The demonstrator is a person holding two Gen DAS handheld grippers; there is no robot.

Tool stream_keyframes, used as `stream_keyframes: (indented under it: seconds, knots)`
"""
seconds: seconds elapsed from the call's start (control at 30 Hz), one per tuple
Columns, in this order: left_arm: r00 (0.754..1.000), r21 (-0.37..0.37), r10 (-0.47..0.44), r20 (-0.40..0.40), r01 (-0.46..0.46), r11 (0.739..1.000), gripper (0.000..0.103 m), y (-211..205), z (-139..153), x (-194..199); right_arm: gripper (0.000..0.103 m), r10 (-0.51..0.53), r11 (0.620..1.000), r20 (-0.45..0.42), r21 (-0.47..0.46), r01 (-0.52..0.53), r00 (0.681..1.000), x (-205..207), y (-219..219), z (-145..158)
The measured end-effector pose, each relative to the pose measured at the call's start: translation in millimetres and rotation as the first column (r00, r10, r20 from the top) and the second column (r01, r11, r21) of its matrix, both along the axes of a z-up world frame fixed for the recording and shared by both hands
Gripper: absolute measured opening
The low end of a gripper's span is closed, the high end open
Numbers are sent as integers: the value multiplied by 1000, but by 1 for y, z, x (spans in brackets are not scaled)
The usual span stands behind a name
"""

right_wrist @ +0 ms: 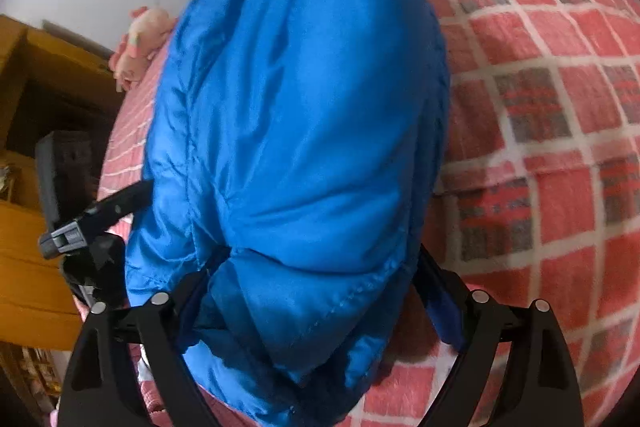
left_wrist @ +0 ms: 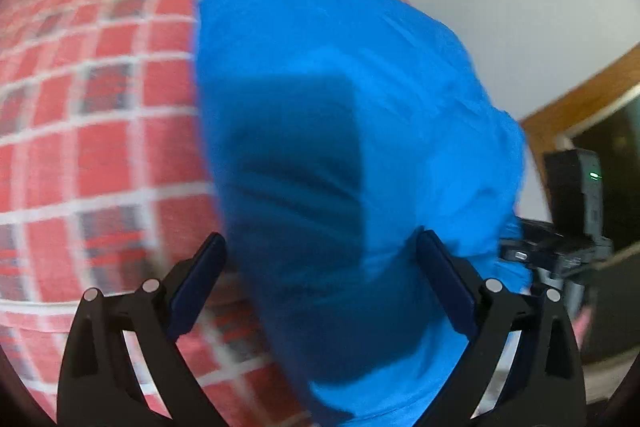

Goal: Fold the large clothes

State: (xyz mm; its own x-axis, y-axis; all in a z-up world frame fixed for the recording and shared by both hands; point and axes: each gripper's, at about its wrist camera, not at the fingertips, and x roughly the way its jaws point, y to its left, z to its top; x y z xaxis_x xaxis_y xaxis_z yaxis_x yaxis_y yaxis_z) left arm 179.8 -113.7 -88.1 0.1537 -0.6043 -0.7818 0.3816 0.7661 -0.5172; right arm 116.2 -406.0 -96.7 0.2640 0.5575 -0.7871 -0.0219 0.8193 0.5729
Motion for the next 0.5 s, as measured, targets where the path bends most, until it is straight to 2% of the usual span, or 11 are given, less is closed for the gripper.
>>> stream_keyframes:
  seconds: [0.03,0.13,0.17,0.3,0.4,0.5]
  knots:
    - [1000,8,2,19,-3,1000,94,-4,0,-3,75,6,1000,13,6,-6,1000,-1,1,1]
    - [998,32,5,70,-7,999,79,-10,9,-11,62,22,1000,63,-14,-21,998,-5,3,9]
    - [996,36,4,84,-7,999,74,-10,12,-13,60,26,999,80,-25,-24,996,-7,5,12]
    - [993,39,0,120,-5,999,68,-11,18,-20,54,40,998,136,-53,-34,990,-13,10,18]
    - [991,16,11,134,-13,1000,61,-7,19,-25,48,54,996,201,-78,-39,978,-19,15,28]
    - [983,-16,21,180,-19,1000,52,0,29,-38,44,73,992,250,-119,-45,965,-23,23,41]
